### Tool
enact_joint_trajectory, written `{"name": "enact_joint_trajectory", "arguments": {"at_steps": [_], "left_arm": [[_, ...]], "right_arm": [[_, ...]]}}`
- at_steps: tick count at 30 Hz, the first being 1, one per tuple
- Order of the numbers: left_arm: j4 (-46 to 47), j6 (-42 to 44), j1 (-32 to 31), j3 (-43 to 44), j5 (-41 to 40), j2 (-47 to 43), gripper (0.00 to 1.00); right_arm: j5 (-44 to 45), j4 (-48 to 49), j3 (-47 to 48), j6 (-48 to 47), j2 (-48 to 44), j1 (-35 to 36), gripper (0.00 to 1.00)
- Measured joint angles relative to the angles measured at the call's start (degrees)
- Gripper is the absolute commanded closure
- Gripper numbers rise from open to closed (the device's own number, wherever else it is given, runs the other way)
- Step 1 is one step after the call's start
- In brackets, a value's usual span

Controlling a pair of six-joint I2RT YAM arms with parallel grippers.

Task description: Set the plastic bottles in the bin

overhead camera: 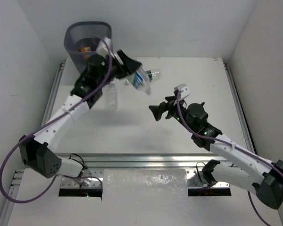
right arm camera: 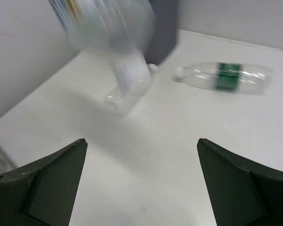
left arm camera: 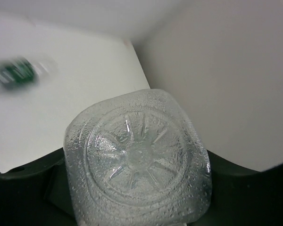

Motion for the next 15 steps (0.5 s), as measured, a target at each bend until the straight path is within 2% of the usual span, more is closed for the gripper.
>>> {"name": "enact_joint_trajectory", "arguments": {"at_steps": [1,5,7,8,9,10,11,12,13,15], "left_arm": [[-1.2,0.6,1.7,3.0,-2.1,0.9,1.0],[-7.9,4.1,14.6,24.4,-14.0,9.3,1.0],[-9.4,5.2,20.4,35.1,-18.5,15.7,0.87],[-11.7,6.0,22.5,42.1,-19.9,20.0,0.7],[-12.2,6.7,24.0,48.1,-21.2,24.3,0.61],[-13.7,7.8,25.2,57.2,-22.1,30.6,0.41],[-13.4,8.7,25.9,63.4,-22.7,35.5,0.12],[-13.3,9.9,26.4,67.5,-23.0,39.6,0.01],[-12.8,10.5,26.8,69.3,-23.1,42.9,0.0],[-12.7,11.4,27.3,67.4,-23.0,46.3,0.0]], "right_arm": [[2.4,-1.4,0.0,0.4,-0.8,-0.3,0.01],[10.0,-6.0,-2.3,1.9,-4.3,-2.5,0.01],[11.5,-8.4,-3.1,2.5,-4.6,-3.7,0.01],[11.8,-9.7,-3.2,2.6,-4.5,-4.0,0.01],[11.8,-10.9,-3.2,2.8,-4.4,-4.0,0.01],[11.7,-11.8,-3.2,2.8,-4.2,-4.1,0.01],[11.6,-12.3,-3.2,2.9,-4.0,-4.2,0.01],[11.2,-12.9,-3.2,2.8,-3.7,-4.3,0.01],[10.8,-13.4,-3.2,2.8,-3.3,-4.4,0.01],[9.5,-14.1,-2.9,2.9,-1.7,-4.7,0.01]]}}
